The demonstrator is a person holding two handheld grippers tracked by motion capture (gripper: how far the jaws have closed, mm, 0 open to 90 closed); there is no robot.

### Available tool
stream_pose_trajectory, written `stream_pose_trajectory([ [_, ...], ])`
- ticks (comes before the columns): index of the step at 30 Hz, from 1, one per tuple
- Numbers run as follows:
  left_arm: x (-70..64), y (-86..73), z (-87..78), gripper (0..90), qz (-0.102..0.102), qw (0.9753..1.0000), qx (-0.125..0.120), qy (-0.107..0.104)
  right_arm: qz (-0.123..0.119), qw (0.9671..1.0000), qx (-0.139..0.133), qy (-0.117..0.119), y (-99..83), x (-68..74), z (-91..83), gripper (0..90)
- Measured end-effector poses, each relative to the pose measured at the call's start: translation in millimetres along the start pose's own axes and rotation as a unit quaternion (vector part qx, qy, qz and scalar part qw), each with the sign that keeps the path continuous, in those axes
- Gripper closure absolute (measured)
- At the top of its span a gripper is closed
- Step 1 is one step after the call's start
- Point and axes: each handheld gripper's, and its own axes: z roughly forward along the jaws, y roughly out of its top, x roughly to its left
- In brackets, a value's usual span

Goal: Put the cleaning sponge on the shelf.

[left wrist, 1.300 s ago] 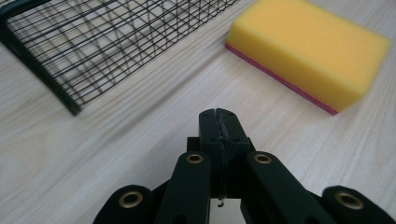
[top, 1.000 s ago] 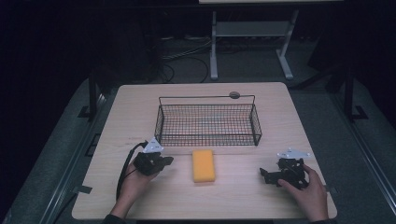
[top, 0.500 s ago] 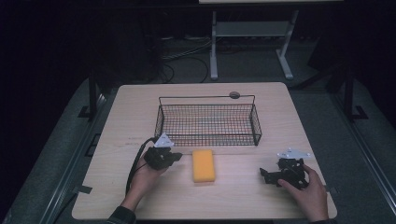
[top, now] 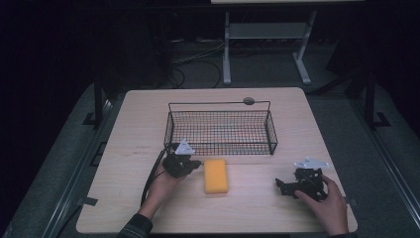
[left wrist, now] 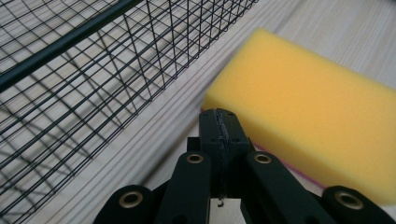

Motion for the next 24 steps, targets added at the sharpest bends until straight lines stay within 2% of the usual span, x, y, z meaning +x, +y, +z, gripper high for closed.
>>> stream_pose_trajectory([
  [5, -1.4, 2.0, 5.8, 89.7, 0.006, 1.0, 0.007, -0.001, 0.0, 1.0, 0.0, 0.0, 0.0, 0.0, 0.0, 0.0],
  [24, -8.2, 13.4, 18.4, 89.7, 0.014, 0.9998, 0.008, -0.011, 0.0, 1.0, 0.0, 0.0, 0.0, 0.1, 0.1, 0.0],
])
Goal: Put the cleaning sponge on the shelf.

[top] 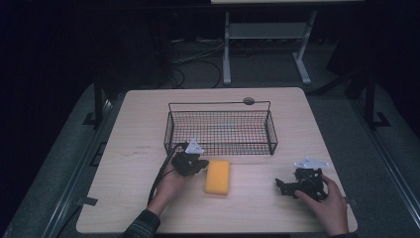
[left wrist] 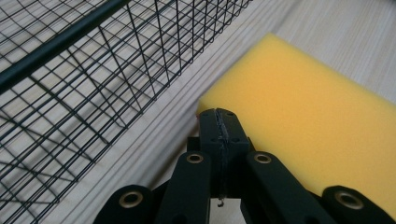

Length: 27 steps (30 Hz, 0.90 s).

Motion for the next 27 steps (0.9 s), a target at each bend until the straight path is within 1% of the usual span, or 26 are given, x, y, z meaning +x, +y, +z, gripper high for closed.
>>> stream_pose_trajectory([
  [11, -3.7, 5.8, 5.9, 89.7, 0.006, 1.0, 0.0, -0.006, 0.0, 1.0, 0.0, 0.0, 0.0, 0.0, 0.0, 0.0],
  [20, -10.2, 12.3, 12.7, 89.7, 0.013, 0.9998, -0.002, -0.015, 0.0, 1.0, 0.0, 0.0, 0.0, 0.0, -0.1, 0.0],
  [21, -11.6, 12.7, 10.7, 89.7, 0.017, 0.9998, 0.001, -0.015, 0.0, 1.0, 0.0, 0.0, 0.0, 0.0, 0.0, 0.0],
  [23, -12.1, 12.8, 8.4, 89.7, 0.016, 0.9998, 0.0, -0.016, 0.0, 1.0, 0.0, 0.0, 0.0, 0.0, 0.0, 0.0],
  [24, -12.8, 12.8, 3.8, 89.7, 0.015, 0.9998, -0.001, -0.017, 0.0, 1.0, 0.0, 0.0, 0.0, 0.0, 0.0, 0.0],
  [25, -15.1, 12.6, -2.6, 89.7, 0.012, 0.9997, -0.008, -0.018, 0.0, 1.0, 0.0, 0.0, 0.0, 0.0, 0.0, 0.0],
  [26, -15.1, 12.6, -2.6, 89.7, 0.012, 0.9997, -0.008, -0.018, 0.0, 1.0, 0.0, 0.0, 0.0, 0.0, 0.0, 0.0],
  [27, -17.1, 12.2, -6.2, 89.7, 0.009, 0.9997, -0.013, -0.019, 0.0, 1.0, 0.0, 0.0, 0.0, 0.0, 0.0, 0.0],
])
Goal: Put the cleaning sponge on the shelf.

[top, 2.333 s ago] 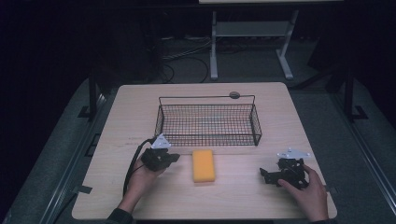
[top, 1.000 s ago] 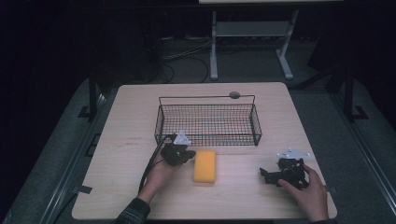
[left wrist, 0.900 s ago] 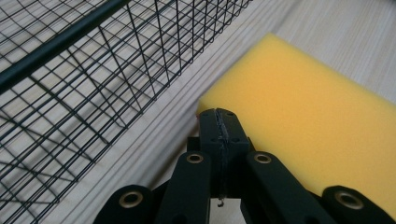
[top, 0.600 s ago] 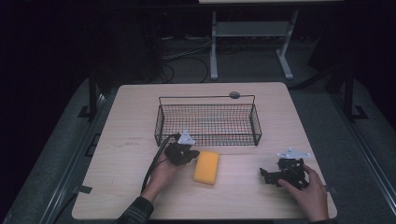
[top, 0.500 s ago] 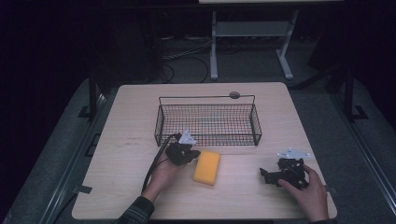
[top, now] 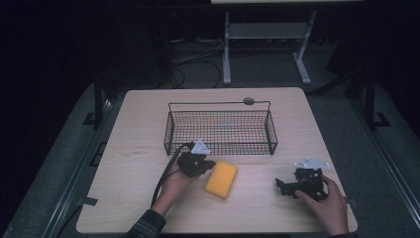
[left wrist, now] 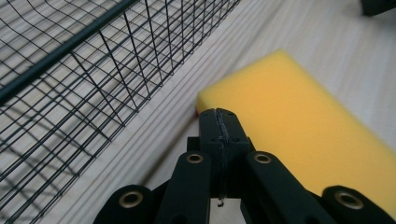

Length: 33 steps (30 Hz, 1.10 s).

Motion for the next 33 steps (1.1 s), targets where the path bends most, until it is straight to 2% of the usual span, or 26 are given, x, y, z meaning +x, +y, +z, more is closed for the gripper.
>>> stream_pose_trajectory([
  [1, -4.7, -0.8, -6.3, 89.6, 0.001, 1.0, -0.006, -0.005, 0.0, 1.0, 0.0, 0.0, 0.0, 0.1, 0.0, 0.0],
  [7, -19.5, -5.6, -18.5, 89.6, 0.006, 0.9997, -0.007, -0.023, 0.0, 1.0, 0.0, 0.0, 0.0, 0.0, 0.0, 0.0],
  [9, -27.0, -9.5, -23.7, 89.6, 0.001, 0.9993, -0.011, -0.036, 0.0, 1.0, 0.0, 0.0, 0.0, 0.1, 0.0, 0.0],
  [15, -40.0, -14.7, -23.3, 89.6, -0.001, 0.9987, -0.009, -0.05, 0.0, 1.0, 0.0, 0.0, 0.0, 0.1, 0.0, 0.0],
  [20, -40.7, -17.9, -17.8, 89.6, -0.007, 0.9985, 0.002, -0.054, 0.0, 1.0, 0.0, 0.0, 0.0, 0.1, 0.0, 0.0],
  [21, -39.8, -18.8, -17.1, 89.6, -0.003, 0.9986, 0.007, -0.053, 0.0, 1.0, 0.0, 0.0, 0.0, 0.1, 0.0, 0.0],
  [22, -39.5, -20.1, -16.6, 89.7, -0.01, 0.9984, 0.009, -0.054, 0.0, 1.0, 0.0, 0.0, 0.0, 0.1, 0.0, 0.0],
  [33, -32.6, -27.9, -26.3, 89.7, -0.013, 0.9989, 0.022, -0.039, 0.0, 1.0, 0.0, 0.0, 0.0, 0.0, 0.0, 0.0],
])
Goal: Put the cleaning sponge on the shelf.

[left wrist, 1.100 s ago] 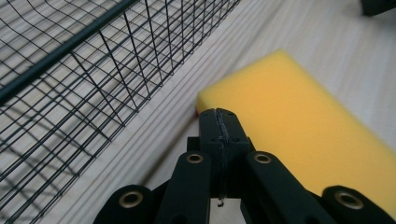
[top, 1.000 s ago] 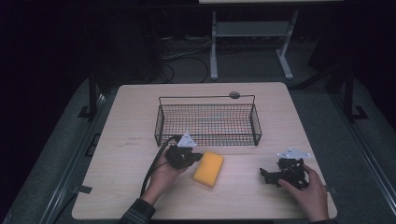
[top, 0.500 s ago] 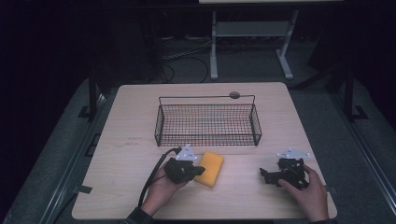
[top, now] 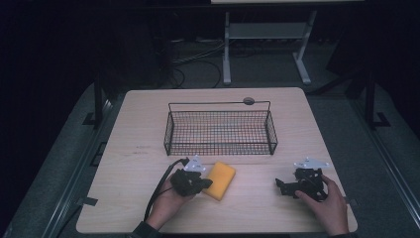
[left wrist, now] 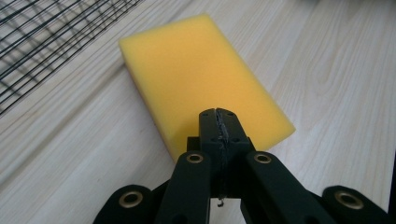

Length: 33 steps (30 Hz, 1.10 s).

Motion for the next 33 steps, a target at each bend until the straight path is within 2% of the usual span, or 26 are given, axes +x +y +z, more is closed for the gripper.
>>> stream_pose_trajectory([
  [15, 17.1, -16.1, -21.1, 89.7, -0.022, 0.9991, 0.006, 0.036, 0.0, 1.0, 0.0, 0.0, 0.0, 0.0, 0.0, 0.0],
  [28, 31.5, -22.7, -30.4, 89.6, -0.035, 0.9975, 0.007, 0.061, 0.0, 1.0, 0.0, 0.0, 0.0, 0.0, -0.1, 0.0],
  [33, 33.7, -23.4, -30.7, 89.6, -0.038, 0.9976, 0.006, 0.058, 0.0, 1.0, 0.0, 0.0, 0.0, 0.0, -0.1, 0.0],
])
